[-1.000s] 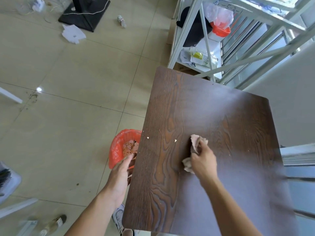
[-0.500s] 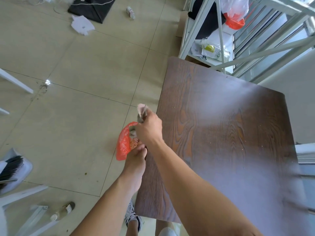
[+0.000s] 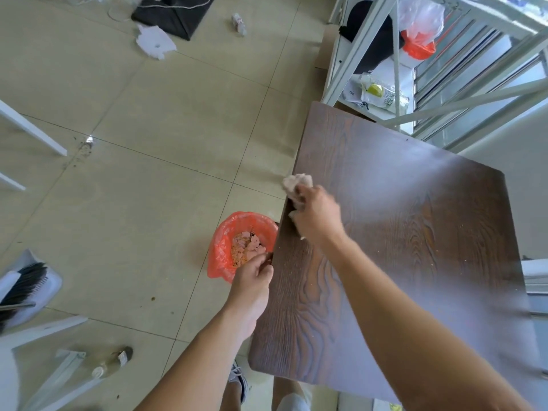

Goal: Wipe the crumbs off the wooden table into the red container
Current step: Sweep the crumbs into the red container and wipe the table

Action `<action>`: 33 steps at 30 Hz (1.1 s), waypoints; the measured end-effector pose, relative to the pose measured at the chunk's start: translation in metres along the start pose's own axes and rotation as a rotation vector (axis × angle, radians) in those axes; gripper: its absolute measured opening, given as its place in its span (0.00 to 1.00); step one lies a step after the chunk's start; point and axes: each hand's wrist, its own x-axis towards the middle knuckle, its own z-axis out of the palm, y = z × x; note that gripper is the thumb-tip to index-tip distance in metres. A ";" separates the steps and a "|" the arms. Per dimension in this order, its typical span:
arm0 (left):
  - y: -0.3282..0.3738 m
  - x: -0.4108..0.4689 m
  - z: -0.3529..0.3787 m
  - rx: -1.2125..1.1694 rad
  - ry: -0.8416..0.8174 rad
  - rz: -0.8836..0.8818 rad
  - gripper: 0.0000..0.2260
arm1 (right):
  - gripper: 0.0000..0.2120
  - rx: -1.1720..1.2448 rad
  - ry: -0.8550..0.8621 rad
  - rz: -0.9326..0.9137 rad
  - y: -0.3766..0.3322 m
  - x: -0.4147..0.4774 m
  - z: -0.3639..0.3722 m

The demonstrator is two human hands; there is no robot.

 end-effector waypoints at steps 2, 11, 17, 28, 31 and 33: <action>-0.003 0.000 -0.001 0.044 0.025 0.017 0.14 | 0.17 0.001 0.029 -0.128 -0.020 -0.016 0.018; -0.010 -0.012 -0.015 0.100 -0.026 -0.059 0.14 | 0.03 0.321 -0.050 -0.125 -0.049 -0.037 0.032; -0.018 -0.008 -0.017 0.095 -0.035 -0.105 0.17 | 0.18 0.535 0.128 0.010 -0.028 -0.038 0.028; -0.021 -0.009 -0.016 0.081 -0.008 -0.130 0.19 | 0.15 0.435 0.314 -0.238 -0.027 -0.043 0.035; -0.021 -0.010 -0.016 0.078 -0.022 -0.132 0.17 | 0.16 0.409 0.317 -0.251 -0.025 -0.043 0.038; -0.019 -0.010 -0.015 0.080 -0.010 -0.115 0.18 | 0.17 0.374 0.311 -0.250 -0.024 -0.044 0.041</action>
